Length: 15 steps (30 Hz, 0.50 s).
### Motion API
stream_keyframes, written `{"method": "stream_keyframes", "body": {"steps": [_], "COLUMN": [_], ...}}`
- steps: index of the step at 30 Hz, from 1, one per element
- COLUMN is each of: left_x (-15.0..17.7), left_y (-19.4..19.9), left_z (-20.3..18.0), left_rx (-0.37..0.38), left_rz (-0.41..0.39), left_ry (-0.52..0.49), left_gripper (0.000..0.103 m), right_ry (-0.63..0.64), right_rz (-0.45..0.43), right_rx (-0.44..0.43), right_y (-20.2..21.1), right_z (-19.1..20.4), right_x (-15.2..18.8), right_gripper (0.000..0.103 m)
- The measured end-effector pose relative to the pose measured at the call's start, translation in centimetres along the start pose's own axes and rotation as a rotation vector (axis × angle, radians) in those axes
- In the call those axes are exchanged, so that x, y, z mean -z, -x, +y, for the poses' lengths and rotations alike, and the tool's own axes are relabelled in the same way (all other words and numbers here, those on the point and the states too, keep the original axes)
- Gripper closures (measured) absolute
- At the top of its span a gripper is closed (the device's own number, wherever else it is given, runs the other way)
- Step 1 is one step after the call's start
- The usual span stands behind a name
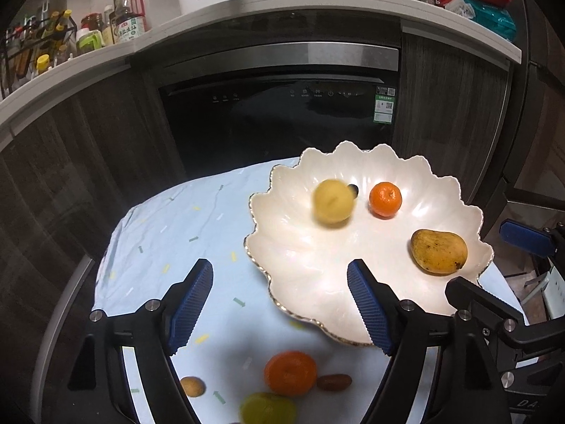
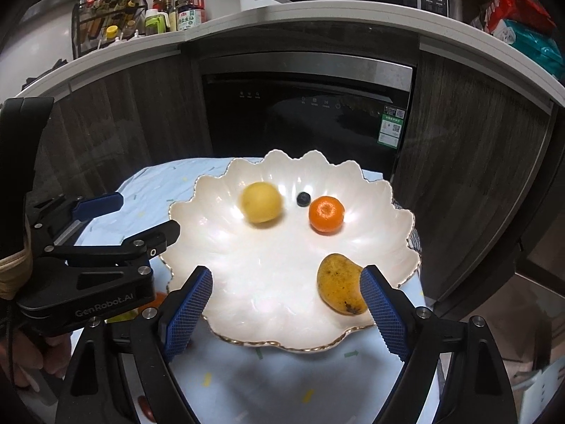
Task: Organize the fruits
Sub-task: 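Open the left tool dropping the blueberry while the right tool releases the lemon, then move both open tools back from the bowl toward the fruits on the cloth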
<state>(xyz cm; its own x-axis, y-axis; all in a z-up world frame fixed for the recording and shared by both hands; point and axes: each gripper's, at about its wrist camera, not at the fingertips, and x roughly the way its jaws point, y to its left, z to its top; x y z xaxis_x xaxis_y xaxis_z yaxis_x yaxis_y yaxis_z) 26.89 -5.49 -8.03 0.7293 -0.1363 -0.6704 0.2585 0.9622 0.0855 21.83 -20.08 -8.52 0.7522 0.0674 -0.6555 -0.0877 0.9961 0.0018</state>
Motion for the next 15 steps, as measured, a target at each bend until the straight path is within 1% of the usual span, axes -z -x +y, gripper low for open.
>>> {"method": "stream_keyframes", "body": {"steps": [15], "left_x": [1.2], "left_y": [4.5], "left_z": [1.3], "left_rx": [-0.033], "left_rz": [-0.041], "left_ry": [0.03], "left_gripper": [0.025], "right_ry": [0.007], "right_rz": [-0.046], "right_rx": [0.001], "right_y": [3.1], "right_z": [1.5], "right_x": [0.0], "right_gripper": [0.017]}}
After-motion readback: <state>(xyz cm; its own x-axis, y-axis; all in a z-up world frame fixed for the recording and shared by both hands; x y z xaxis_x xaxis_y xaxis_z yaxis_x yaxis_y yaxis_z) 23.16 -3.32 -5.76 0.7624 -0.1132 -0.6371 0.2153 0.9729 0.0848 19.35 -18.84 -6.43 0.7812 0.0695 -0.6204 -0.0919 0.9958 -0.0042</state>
